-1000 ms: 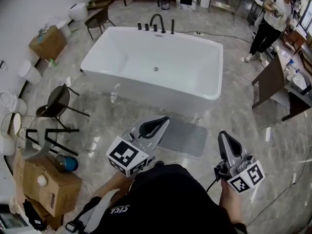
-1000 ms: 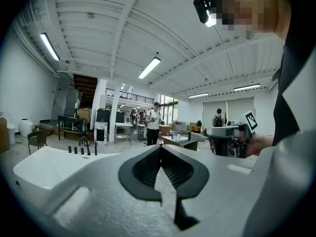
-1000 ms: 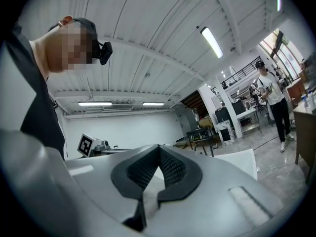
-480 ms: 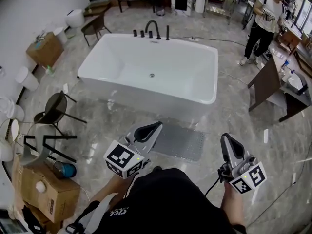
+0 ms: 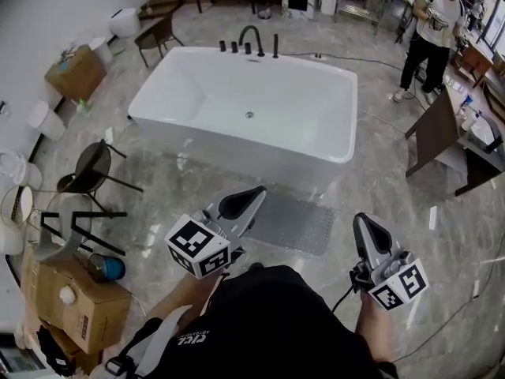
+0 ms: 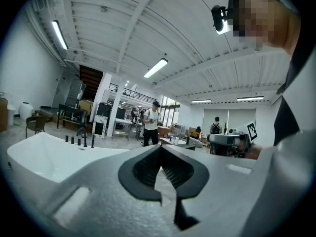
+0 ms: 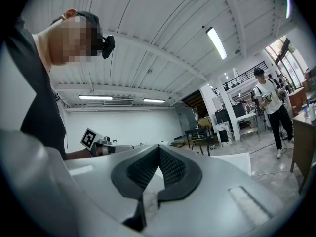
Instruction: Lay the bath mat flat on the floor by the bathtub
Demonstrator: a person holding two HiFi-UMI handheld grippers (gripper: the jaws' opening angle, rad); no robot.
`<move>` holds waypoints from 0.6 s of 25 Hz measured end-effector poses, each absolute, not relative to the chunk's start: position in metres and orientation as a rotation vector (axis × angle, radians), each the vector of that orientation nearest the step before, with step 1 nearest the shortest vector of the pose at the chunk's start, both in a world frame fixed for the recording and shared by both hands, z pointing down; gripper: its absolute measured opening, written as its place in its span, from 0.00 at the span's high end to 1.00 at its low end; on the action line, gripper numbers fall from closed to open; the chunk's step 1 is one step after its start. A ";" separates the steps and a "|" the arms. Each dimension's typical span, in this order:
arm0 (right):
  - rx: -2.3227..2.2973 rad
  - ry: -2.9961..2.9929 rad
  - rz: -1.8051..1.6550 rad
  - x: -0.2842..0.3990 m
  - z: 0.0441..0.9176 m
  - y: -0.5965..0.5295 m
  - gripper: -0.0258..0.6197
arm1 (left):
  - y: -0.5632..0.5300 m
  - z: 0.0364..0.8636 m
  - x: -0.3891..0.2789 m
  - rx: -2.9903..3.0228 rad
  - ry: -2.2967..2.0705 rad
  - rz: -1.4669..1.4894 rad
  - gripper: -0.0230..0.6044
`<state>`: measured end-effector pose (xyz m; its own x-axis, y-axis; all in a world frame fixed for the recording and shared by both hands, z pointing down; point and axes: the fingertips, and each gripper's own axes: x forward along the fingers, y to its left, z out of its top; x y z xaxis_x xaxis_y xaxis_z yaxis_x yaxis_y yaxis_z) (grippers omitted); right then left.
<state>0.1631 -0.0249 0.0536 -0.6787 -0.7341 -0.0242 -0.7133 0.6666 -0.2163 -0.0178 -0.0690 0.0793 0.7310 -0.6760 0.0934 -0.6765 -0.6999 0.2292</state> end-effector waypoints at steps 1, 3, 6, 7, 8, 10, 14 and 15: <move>-1.202 2.767 -0.293 0.163 0.055 -0.025 0.96 | -0.070 0.079 -0.018 2.685 -1.070 -0.003 0.95; -1.194 2.768 -0.302 0.161 0.056 -0.026 0.96 | -0.070 0.078 -0.019 2.684 -1.072 -0.009 0.95; -1.184 2.768 -0.316 0.160 0.058 -0.026 0.96 | -0.069 0.077 -0.018 2.677 -1.060 -0.031 0.95; -1.180 2.767 -0.321 0.160 0.059 -0.026 0.96 | -0.069 0.076 -0.018 2.672 -1.051 -0.044 0.95; -1.177 2.766 -0.326 0.160 0.059 -0.027 0.96 | -0.069 0.075 -0.019 2.667 -1.038 -0.061 0.95; -1.172 2.764 -0.333 0.159 0.059 -0.028 0.96 | -0.068 0.073 -0.019 2.655 -1.010 -0.102 0.95; -1.161 2.770 -0.336 0.158 0.062 -0.029 0.96 | -0.069 0.070 -0.019 2.637 -1.009 -0.108 0.95; -1.158 2.771 -0.336 0.158 0.062 -0.029 0.96 | -0.068 0.069 -0.020 2.642 -1.020 -0.096 0.95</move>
<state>0.1576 -0.0289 0.0622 -0.7001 -0.7136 -0.0245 -0.6871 0.6827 -0.2486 -0.0200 -0.0685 0.0694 0.7448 -0.6656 0.0470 -0.6450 -0.7001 0.3062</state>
